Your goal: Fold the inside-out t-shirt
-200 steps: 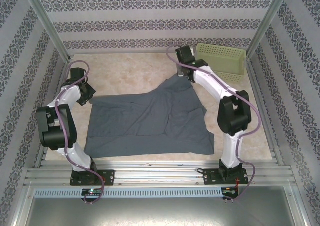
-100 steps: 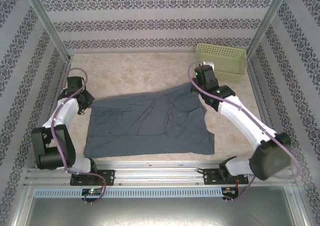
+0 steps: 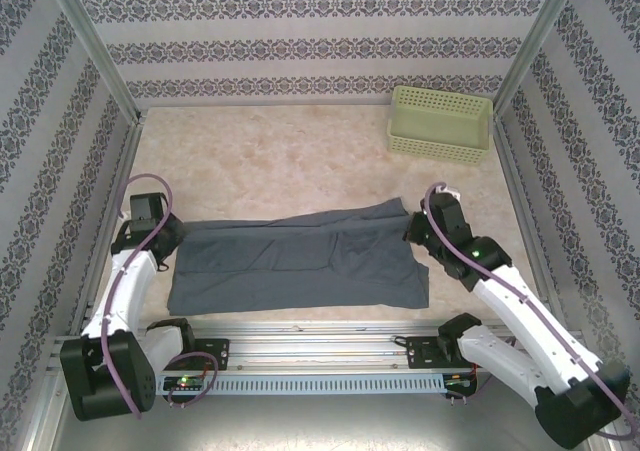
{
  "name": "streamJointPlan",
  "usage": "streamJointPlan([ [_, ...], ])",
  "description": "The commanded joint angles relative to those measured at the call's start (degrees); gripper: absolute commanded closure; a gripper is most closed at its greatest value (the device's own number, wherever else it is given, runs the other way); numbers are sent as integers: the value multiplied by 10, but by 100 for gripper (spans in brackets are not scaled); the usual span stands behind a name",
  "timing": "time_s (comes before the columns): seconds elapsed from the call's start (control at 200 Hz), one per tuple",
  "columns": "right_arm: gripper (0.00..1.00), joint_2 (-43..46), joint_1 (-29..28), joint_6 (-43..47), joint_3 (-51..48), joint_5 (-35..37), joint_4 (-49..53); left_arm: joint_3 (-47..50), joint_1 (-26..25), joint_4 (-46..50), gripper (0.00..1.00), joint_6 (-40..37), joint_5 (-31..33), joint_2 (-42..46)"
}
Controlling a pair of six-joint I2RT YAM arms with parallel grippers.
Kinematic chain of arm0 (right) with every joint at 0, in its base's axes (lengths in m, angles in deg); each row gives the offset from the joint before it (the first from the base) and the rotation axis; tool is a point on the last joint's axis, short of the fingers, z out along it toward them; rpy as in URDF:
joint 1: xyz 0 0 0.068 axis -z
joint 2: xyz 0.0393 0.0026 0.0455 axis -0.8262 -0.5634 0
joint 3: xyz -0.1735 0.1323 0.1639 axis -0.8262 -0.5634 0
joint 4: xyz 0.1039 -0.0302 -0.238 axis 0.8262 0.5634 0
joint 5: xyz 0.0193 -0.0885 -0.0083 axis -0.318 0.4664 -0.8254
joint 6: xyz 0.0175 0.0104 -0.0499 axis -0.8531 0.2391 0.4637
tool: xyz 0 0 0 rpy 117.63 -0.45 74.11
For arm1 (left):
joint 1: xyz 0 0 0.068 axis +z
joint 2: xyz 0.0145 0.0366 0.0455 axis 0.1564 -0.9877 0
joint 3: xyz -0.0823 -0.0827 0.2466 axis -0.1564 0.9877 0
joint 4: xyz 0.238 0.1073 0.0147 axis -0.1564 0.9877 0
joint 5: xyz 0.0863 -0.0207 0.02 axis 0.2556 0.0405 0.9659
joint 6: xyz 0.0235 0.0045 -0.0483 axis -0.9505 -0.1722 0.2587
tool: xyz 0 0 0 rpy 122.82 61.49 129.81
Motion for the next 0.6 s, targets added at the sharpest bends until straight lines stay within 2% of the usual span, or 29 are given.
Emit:
streamJointPlan([
  [0.0,100,37,-9,-58,-32,-28,52,27,5,38,100,13,2,34],
  [0.245,100,101,-24,-115,-66,-40,110,72,5,94,100,31,46,119],
  [0.39,100,110,-26,-149,-84,-39,141,89,4,117,100,59,59,178],
  [0.485,100,111,-26,-168,-93,-33,160,91,4,127,100,67,73,195],
  [0.595,100,116,-26,-186,-101,-31,167,95,4,131,100,74,59,196],
])
